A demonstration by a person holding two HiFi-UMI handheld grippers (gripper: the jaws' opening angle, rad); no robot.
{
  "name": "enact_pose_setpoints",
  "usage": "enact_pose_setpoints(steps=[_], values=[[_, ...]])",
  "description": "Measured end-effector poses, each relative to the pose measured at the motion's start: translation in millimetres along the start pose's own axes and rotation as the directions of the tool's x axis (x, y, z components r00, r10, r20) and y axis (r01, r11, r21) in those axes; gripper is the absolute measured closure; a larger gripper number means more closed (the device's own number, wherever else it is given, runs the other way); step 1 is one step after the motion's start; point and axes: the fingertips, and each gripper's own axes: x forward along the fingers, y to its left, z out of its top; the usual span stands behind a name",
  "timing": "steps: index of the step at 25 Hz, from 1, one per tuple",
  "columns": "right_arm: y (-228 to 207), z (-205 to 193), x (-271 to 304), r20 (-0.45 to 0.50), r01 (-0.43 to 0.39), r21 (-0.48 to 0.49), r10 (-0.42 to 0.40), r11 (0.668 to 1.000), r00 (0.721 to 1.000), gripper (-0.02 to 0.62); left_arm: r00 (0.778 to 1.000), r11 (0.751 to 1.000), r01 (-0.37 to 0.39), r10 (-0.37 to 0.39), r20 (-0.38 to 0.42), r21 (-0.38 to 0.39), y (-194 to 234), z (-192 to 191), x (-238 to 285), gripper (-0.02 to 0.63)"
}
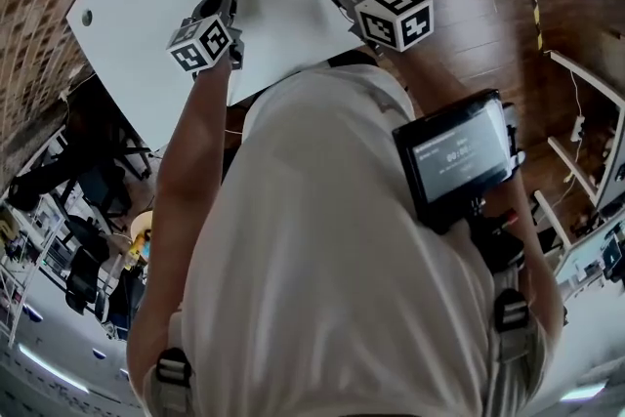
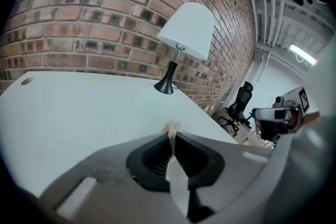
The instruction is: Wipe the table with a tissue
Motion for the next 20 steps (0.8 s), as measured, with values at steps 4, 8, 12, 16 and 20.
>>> enact_pose_setpoints(steps=[4,8,12,16,20], values=[[-10,-6,-13,-0.007,-0.007,0.016,0.007,1.0,1.0,0.583,0.999,0.999,-0.039,0.039,-0.005,-0.008,-10,-3,11,0.589],[-10,-7,-8,-0.009,-0.013,0.023,0.013,1.0,1.0,0.583,0.999,0.999,-0.051,0.051,-0.013,0.007,-4,2,18,0.589],[-15,-9,-7,-0.006,-0.008,0.039,0.008,0.999,1.0,0.583,0.998,0.991,-0.023,0.031,-0.061,0.133,-13,3,31,0.589],[-30,-17,-14,0.002,0.003,0.068,-0.003,0.998,1.0,0.583,0.993,0.97,-0.012,0.039,-0.111,0.241,-27,-3,55,0.589],[-38,-19,-28,0.023,0.02,0.086,-0.022,0.996,1.0,0.583,0.991,0.975,-0.114,0.124,-0.04,0.191,-10,17,61,0.589]])
